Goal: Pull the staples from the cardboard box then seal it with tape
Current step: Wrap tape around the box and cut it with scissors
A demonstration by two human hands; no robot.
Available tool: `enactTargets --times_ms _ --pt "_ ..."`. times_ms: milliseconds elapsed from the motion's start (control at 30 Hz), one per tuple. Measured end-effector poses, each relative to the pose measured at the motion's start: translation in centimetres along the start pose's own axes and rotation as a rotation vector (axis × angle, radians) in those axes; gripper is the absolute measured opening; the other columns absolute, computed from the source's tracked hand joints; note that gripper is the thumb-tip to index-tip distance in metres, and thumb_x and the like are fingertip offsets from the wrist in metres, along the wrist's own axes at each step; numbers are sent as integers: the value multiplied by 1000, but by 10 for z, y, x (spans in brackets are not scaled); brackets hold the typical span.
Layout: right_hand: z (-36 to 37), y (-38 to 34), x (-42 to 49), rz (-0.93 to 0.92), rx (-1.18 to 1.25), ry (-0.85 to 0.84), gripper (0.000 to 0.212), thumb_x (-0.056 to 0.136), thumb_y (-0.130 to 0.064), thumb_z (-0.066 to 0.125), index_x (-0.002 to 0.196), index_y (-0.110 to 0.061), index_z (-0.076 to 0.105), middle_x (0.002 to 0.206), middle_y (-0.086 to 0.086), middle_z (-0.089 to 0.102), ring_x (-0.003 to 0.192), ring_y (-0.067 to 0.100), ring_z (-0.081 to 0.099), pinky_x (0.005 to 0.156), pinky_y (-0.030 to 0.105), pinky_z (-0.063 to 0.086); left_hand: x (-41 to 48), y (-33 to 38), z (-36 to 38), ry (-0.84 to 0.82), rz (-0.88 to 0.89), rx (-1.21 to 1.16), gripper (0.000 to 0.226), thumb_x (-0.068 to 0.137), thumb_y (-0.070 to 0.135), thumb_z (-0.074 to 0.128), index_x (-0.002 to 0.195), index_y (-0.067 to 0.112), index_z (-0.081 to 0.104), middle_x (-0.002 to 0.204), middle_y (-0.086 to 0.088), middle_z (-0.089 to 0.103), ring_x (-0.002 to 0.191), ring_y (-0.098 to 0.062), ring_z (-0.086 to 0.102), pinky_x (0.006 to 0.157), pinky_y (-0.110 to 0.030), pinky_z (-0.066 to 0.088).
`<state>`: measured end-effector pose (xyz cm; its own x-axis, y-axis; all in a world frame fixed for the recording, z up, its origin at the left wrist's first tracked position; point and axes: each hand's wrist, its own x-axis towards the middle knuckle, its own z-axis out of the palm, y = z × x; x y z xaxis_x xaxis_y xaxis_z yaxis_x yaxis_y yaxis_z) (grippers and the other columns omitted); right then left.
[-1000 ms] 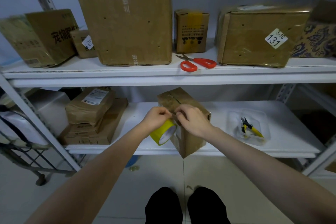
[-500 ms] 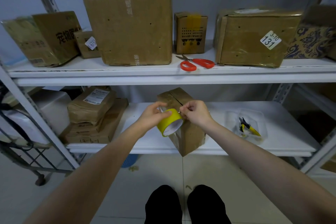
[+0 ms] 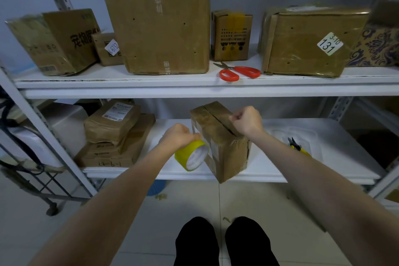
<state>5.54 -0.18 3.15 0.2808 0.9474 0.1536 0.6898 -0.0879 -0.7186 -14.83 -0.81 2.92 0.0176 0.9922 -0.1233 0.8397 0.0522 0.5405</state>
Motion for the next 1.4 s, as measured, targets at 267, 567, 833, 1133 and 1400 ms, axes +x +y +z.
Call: enactTargets --times_ms 267,567,833,1133,1400 --pt "4 16 1 -148 -144 -54 23 87 -28 66 76 -10 74 68 2 68 68 21 64 68 30 54 7 6 4 -114 242 151 31 81 18 65 109 26 56 110 -8 58 101 -24 56 80 -29 44" --pt "16 20 1 -156 -242 -61 26 84 -25 64 61 -15 65 63 5 65 70 26 63 63 30 52 -1 12 7 -86 453 360 82 83 2 50 143 53 23 129 -5 34 102 -29 56 69 -29 44" --pt "19 17 1 -166 -345 -89 32 86 -21 60 57 -7 57 59 8 57 64 27 60 52 26 43 4 18 10 -139 442 552 64 87 4 45 132 50 47 141 -3 34 113 -27 55 78 -31 43" --pt "11 -8 -3 -335 -697 -179 13 88 -15 56 77 -10 51 80 11 58 85 33 63 59 31 44 10 17 10 -231 395 297 62 80 0 48 128 39 55 127 -7 44 125 -20 41 97 -31 41" --pt "19 -16 -9 -408 -936 -155 21 89 -2 51 109 -3 59 107 12 62 97 31 65 65 32 46 20 17 16 -314 318 182 62 76 -4 45 124 34 58 134 -3 46 116 -21 50 91 -23 41"
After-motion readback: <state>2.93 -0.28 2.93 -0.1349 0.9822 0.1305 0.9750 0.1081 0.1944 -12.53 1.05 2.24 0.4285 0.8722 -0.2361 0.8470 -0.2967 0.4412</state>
